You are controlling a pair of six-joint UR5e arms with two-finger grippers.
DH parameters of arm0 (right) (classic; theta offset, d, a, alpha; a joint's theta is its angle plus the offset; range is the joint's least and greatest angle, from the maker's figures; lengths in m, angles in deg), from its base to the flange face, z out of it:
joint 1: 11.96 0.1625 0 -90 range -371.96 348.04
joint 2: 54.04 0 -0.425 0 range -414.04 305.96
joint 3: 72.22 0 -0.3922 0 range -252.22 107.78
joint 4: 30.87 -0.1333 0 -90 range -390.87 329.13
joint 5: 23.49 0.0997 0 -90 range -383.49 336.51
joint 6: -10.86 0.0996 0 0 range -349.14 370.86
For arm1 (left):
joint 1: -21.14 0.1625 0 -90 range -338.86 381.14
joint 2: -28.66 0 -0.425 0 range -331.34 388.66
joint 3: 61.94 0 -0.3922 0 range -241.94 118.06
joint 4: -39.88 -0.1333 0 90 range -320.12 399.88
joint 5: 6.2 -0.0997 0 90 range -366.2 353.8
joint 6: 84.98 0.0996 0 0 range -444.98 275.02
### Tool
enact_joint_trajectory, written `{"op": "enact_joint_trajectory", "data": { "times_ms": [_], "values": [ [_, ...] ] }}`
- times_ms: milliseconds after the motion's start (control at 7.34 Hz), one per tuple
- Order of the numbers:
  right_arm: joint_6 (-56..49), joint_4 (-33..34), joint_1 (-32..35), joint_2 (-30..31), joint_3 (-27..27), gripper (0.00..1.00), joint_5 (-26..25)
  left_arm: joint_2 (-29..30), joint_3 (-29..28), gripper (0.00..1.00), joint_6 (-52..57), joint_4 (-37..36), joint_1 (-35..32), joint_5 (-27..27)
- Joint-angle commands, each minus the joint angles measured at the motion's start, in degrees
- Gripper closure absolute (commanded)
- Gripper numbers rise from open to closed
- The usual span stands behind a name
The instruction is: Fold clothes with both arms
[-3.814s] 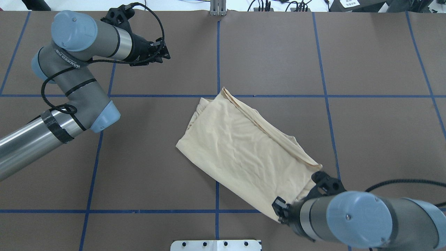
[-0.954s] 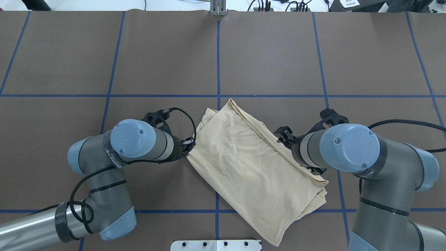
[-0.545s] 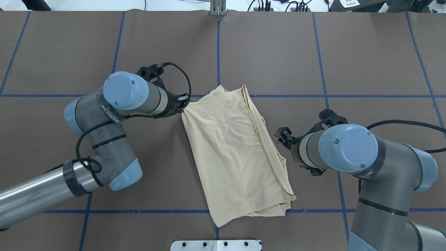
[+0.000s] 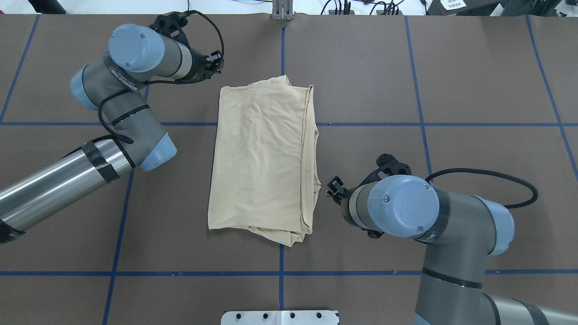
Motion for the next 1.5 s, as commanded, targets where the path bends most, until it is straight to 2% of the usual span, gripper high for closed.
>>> {"op": "enact_joint_trajectory", "data": {
  "times_ms": [0, 136, 272, 545, 954, 1362],
  "values": [
    [8.28, -0.13, -6.04, -3.57, 2.30, 0.00, -6.26, -4.16, 7.73, 0.53, 0.65, -1.55, -2.64, 5.12],
    [16.75, -0.13, -6.24, -6.72, 5.97, 0.00, -7.16, -9.07, 16.41, 0.53, 0.73, -5.04, -2.57, 5.06],
    [22.41, -0.13, -6.24, -9.10, 9.66, 0.00, -7.87, -9.64, 18.93, 0.52, 0.65, -7.43, -2.66, 4.80],
    [25.10, -0.22, -6.24, -11.75, 12.23, 0.03, -8.58, -9.82, 19.04, 0.52, 0.65, -7.45, -2.57, 2.97],
    [25.98, -0.22, -6.24, -12.46, 16.01, 0.04, -8.32, -10.00, 19.04, 0.52, 0.56, -7.45, -2.57, 2.34],
    [25.98, -3.82, -6.24, -13.17, 19.01, 0.04, -8.23, -9.91, 18.69, 0.52, 0.21, -7.45, -2.22, 0.93]
  ]
}}
